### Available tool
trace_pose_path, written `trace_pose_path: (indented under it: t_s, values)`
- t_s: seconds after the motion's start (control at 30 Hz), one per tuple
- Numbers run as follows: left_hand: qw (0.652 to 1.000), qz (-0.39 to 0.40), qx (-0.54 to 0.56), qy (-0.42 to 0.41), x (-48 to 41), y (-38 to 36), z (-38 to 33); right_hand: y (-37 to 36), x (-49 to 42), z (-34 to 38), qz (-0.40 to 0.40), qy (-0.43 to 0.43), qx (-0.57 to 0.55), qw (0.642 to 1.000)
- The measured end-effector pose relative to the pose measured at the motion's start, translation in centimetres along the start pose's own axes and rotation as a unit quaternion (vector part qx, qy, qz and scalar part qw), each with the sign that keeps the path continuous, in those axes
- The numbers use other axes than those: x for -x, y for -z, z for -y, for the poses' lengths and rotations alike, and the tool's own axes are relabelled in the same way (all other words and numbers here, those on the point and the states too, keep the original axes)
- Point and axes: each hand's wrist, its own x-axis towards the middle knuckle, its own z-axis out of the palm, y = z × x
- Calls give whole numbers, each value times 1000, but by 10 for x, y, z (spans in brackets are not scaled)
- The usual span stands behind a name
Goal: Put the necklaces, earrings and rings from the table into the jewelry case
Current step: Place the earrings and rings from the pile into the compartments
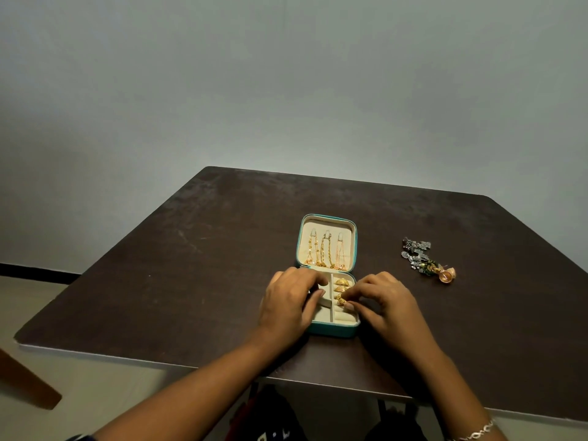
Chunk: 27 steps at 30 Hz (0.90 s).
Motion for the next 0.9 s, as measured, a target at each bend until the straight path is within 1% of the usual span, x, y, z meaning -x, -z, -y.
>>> trace_pose_path:
  t_s: [0.17, 0.27, 0.37, 0.6, 0.73, 0.83, 0.9]
  values:
    - [1000, 2, 4, 1, 1, 1, -1, -1, 4, 0, -8, 15, 25, 1000]
    - [1000, 3, 8, 0, 1, 2, -2, 0, 10, -1, -39, 23, 27, 999]
    - [1000, 4, 6, 0, 0, 2, -2, 1, 12, 1, -69, 60, 38, 995]
    - [1000, 8, 4, 9, 1, 1, 0, -1, 12, -1, -71, 79, 63, 992]
    - [1000, 7, 0, 8, 0, 1, -1, -3, 12, -4, -59, 86, 69, 992]
    - [1000, 5, -1, 8, 0, 1, -1, -4, 12, -6, -55, 95, 66, 992]
    - [1000, 5, 0, 7, 0, 1, -1, -5, 13, -7, -65, 94, 45, 992]
